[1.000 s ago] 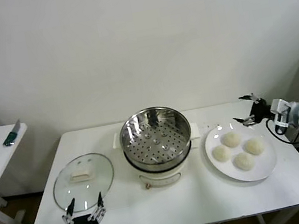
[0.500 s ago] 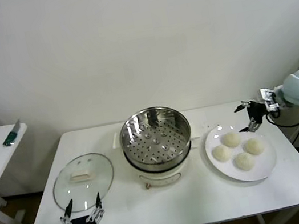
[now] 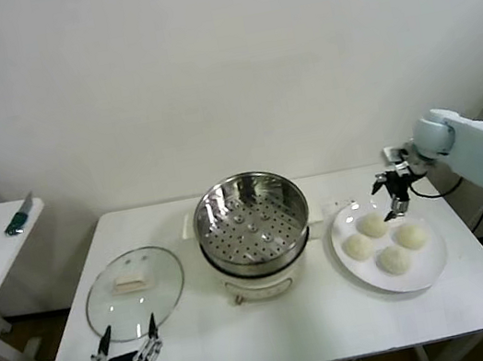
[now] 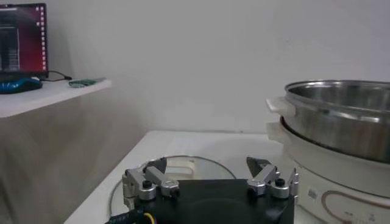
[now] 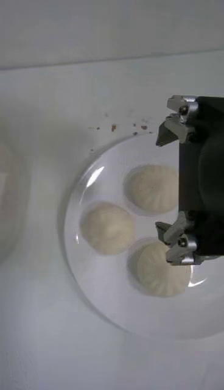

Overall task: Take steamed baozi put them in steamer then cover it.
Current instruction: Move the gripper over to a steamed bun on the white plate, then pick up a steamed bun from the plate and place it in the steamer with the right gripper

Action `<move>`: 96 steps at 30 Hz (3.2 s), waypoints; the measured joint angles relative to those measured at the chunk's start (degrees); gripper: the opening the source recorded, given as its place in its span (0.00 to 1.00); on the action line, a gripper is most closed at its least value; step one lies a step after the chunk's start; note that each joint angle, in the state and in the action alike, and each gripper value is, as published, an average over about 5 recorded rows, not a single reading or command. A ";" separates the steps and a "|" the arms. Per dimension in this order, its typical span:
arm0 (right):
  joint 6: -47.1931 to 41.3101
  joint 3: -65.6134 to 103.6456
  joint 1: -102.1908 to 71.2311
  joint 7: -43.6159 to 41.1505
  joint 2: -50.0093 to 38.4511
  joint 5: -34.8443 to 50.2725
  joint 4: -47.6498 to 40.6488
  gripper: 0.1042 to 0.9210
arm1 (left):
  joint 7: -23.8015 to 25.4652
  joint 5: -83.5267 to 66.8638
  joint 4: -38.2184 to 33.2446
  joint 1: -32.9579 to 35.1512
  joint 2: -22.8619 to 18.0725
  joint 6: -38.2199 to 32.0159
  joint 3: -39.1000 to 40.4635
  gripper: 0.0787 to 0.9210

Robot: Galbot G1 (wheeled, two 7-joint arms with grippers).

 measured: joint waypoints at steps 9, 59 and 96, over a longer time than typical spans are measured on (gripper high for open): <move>1.81 0.23 -2.64 -1.39 6.07 -2.96 -8.69 0.88 | -0.14 0.20 1.16 -0.37 -0.33 -0.08 0.22 0.88; 10.97 -6.74 10.24 -2.78 7.29 -2.37 -3.71 0.75 | -0.92 1.10 0.57 0.06 -0.66 -0.16 0.95 0.88; 25.40 -16.95 20.01 6.94 26.34 -17.47 13.84 0.76 | -1.28 1.20 -1.42 2.71 1.10 -0.50 1.17 0.88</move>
